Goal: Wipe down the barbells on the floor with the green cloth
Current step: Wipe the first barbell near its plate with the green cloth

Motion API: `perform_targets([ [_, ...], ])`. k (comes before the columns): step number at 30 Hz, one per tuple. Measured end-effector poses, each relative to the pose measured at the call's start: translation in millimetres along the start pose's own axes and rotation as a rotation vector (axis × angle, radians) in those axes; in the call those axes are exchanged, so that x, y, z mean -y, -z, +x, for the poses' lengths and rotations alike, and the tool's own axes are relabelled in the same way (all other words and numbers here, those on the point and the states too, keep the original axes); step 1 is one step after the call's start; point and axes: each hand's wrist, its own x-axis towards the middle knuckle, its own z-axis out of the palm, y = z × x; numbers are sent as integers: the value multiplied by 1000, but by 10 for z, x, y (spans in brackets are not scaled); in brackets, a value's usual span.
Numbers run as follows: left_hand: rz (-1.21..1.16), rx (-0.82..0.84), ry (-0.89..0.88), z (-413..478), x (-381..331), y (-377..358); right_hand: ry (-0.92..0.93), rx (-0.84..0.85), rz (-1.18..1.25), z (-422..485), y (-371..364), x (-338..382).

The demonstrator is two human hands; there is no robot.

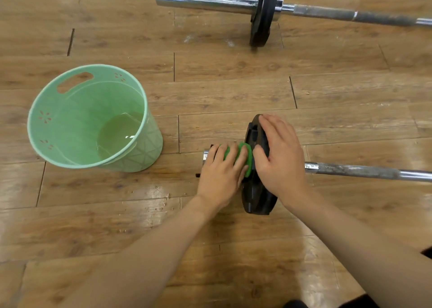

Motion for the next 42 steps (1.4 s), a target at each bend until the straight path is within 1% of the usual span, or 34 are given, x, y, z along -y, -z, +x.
perform_targets([
  [2, 19, 49, -132, -2, 322, 49, 28, -10, -3, -38, -9, -20],
  [4, -12, 94, -73, 3, 642, 119, 39, -25, 11, -43, -20, -20],
  [6, -35, 103, 7, -4, 789, 195, 28, -37, 24, -36, -35, -18],
  [8, 12, 97, 27, -24, 654, 173, 17, -39, 32, -24, -33, -8],
  [10, 45, 85, -8, 3, 339, 119, 13, -34, 23, -16, -29, -11],
  [13, -17, 49, -59, 60, 19, 42, 2, -44, 16, -15, -16, -6],
  [16, 3, 40, -112, 32, 156, 81, 17, -32, 16, -28, -24, 3],
  [17, 21, 45, -106, -17, 218, 96, 25, -33, 13, -48, -20, -4],
  [20, 76, 52, -8, -244, 245, 110, 75, -51, 9, -163, -18, 0],
  [23, 63, 54, -29, -385, 243, 102, 117, -95, 6, -353, -35, -3],
  [25, 29, 141, 4, -271, 281, 191, 141, -108, 17, -385, -54, 0],
  [27, -34, 211, 90, 15, 282, 326, 127, -113, 24, -345, -53, -14],
  [29, -56, 365, 178, 273, 240, 404, 102, -110, 42, -295, -54, -25],
  [30, -51, 413, 200, 352, 225, 393, 99, -105, 49, -280, -58, -27],
  [31, -53, 425, 206, 400, 213, 384, 99, -103, 49, -272, -61, -30],
  [32, -47, 423, 194, 411, 193, 402, 102, -107, 46, -275, -63, -29],
  [35, 12, 307, 113, 103, -51, 345, 129, -124, 31, -334, -67, -14],
  [37, -5, 254, 83, -133, -191, 242, 148, -126, 17, -374, -49, -8],
  [38, -7, 222, 69, -233, -197, 197, 160, -124, 7, -406, -44, -8],
  [40, 7, 160, -20, -358, -95, 153, 184, -129, -6, -474, -43, -11],
  [41, 30, 158, -69, -363, -13, 155, 192, -132, -4, -491, -48, -13],
  [42, 62, 192, -93, -327, 64, 169, 194, -133, 3, -494, -52, -16],
])
